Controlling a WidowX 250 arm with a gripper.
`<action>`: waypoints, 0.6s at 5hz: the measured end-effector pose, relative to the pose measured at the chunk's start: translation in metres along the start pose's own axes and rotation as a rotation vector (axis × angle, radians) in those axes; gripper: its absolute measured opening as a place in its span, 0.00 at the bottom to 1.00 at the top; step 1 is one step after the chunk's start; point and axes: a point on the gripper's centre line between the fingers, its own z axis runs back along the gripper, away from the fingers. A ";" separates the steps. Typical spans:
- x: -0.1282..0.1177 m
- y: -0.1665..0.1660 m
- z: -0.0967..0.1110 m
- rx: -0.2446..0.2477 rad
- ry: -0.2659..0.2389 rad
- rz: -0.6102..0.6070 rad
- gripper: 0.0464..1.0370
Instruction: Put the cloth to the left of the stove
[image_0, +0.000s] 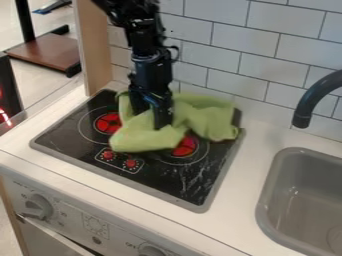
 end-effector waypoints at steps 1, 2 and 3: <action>-0.010 0.012 -0.002 0.019 0.001 0.041 0.96; -0.020 0.016 -0.004 0.021 0.020 0.067 0.96; -0.041 0.030 0.000 0.007 0.011 0.127 0.96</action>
